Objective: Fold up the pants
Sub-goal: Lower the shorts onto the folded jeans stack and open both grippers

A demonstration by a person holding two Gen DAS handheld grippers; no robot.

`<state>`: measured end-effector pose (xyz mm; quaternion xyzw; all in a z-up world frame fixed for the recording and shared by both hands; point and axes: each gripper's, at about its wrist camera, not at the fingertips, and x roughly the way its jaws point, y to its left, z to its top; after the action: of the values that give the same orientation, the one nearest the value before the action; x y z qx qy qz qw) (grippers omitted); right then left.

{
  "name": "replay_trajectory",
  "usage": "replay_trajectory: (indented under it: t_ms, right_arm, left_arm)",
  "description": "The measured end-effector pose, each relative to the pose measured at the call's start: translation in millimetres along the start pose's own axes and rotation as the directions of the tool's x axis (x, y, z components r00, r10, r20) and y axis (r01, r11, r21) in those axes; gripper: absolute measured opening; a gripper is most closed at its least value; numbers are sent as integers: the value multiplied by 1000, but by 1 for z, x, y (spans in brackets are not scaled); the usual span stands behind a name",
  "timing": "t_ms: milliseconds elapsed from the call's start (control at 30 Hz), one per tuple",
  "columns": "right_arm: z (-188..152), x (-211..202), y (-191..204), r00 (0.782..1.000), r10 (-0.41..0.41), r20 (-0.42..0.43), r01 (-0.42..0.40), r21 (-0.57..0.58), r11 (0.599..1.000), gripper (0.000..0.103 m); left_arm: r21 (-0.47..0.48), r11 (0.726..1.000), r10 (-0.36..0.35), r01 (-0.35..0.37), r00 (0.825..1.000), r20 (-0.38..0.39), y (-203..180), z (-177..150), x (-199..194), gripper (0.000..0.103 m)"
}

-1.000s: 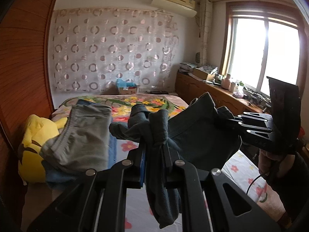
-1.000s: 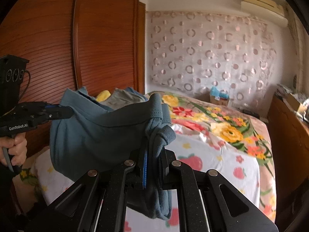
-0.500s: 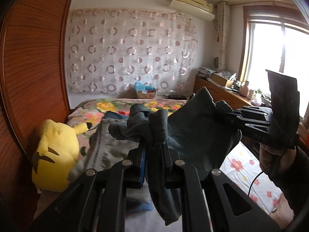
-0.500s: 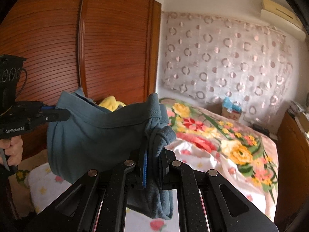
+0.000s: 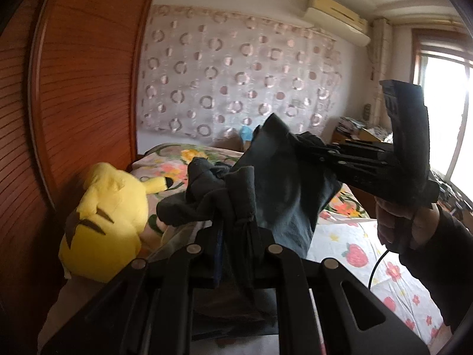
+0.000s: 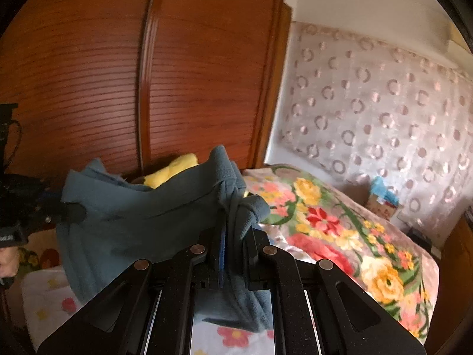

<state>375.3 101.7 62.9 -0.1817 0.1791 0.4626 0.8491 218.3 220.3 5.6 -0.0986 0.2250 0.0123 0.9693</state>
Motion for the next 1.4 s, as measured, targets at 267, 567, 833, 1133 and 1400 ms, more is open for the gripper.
replay_trajectory:
  t_ms: [267, 567, 833, 1133, 1400]
  right_arm:
    - [7, 54, 11, 997, 45, -64, -48, -41, 998, 6]
    - [3, 51, -1, 998, 30, -54, -27, 42, 999, 45]
    - [-28, 34, 1, 986, 132, -98, -120, 116, 986, 40]
    - [-49, 46, -8, 982, 127, -138, -100, 186, 977, 37]
    - [-56, 33, -16, 986, 92, -139, -54, 250, 967, 38]
  left_arm:
    - [-39, 996, 82, -83, 996, -26, 12, -14, 11, 12]
    - [-63, 992, 106, -111, 992, -68, 19, -26, 19, 25]
    - [-30, 993, 113, -115, 992, -52, 11, -24, 10, 38]
    - [50, 991, 127, -123, 987, -99, -5, -32, 19, 38]
    - [27, 991, 132, -129, 974, -182, 5, -52, 30, 38]
